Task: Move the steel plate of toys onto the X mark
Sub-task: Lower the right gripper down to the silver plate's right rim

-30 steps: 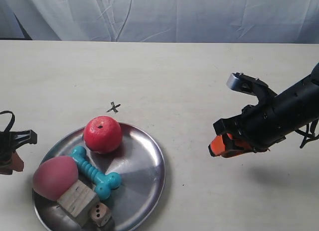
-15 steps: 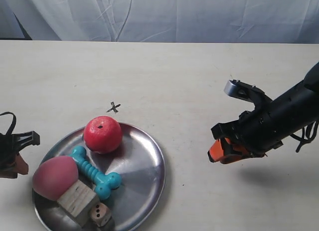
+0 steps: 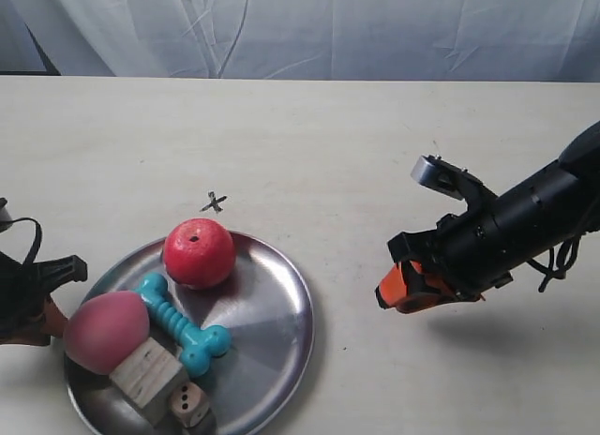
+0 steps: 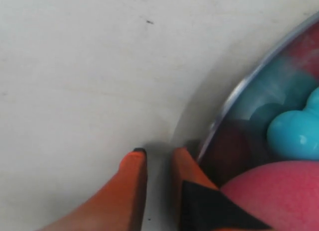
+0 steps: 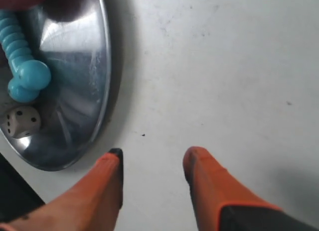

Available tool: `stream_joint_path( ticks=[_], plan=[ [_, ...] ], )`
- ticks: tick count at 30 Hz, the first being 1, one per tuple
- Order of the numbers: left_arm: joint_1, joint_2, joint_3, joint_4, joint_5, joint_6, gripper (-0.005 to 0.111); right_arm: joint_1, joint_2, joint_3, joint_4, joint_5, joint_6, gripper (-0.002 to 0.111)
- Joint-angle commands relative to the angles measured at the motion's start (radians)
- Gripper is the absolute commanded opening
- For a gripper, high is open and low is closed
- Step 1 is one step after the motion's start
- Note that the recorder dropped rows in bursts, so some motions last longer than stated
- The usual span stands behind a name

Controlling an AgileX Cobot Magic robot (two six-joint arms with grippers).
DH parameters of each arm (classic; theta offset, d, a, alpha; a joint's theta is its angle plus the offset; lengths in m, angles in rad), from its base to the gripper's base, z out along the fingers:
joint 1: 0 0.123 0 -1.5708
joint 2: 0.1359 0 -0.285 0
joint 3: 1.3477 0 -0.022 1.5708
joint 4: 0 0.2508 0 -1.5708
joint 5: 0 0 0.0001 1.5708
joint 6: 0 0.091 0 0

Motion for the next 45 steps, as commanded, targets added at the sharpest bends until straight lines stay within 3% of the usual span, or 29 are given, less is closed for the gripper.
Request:
stream_joint_path(
  ticks=[1, 6, 23, 34, 41, 45],
  plan=[
    [0.0, 0.001, 0.002, -0.063, 0.009, 0.055, 0.02, 0.025, 0.022, -0.005, 0.007, -0.006, -0.012, 0.042],
    [0.0, 0.001, 0.002, -0.054, 0.014, 0.053, 0.02, 0.069, 0.025, -0.005, 0.009, -0.029, -0.012, 0.042],
    [0.0, -0.084, 0.002, -0.022, 0.045, 0.043, 0.02, 0.069, 0.025, -0.005, 0.019, -0.042, -0.012, 0.042],
    [0.0, -0.008, 0.002, -0.047, 0.004, 0.101, 0.02, 0.069, 0.025, -0.005, 0.016, -0.067, -0.012, 0.042],
    [0.0, 0.002, 0.002, -0.139, 0.006, 0.215, 0.036, 0.069, 0.025, -0.005, 0.013, -0.065, -0.012, 0.042],
    [0.0, 0.002, 0.002, -0.137, 0.018, 0.229, 0.036, 0.069, 0.029, -0.005, 0.01, -0.063, -0.012, 0.042]
  ],
)
